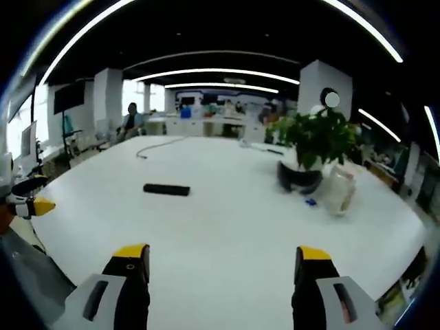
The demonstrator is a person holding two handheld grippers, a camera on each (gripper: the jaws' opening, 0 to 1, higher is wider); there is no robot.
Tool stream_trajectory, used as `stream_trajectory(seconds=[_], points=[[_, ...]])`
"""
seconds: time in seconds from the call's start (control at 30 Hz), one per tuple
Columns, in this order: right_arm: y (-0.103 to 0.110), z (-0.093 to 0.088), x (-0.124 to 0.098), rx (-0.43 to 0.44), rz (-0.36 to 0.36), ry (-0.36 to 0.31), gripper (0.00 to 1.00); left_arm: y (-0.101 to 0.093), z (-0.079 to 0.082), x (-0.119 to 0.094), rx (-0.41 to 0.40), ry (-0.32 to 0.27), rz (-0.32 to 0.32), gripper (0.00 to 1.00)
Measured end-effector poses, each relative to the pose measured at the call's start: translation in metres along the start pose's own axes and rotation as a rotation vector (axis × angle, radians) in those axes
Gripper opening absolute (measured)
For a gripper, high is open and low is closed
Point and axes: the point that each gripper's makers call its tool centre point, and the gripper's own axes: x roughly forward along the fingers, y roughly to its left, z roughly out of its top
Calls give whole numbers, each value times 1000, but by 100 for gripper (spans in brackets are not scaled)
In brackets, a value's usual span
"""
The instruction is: Press the specified remote control buttons in sequence, fully releasing each button before pressing the next.
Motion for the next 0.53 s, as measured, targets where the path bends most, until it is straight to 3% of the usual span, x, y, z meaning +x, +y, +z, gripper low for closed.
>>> stream_trajectory(seconds=[0.53], points=[[4,-2,1,-22,13,13,83,-1,2,1,19,-6,-3,100]])
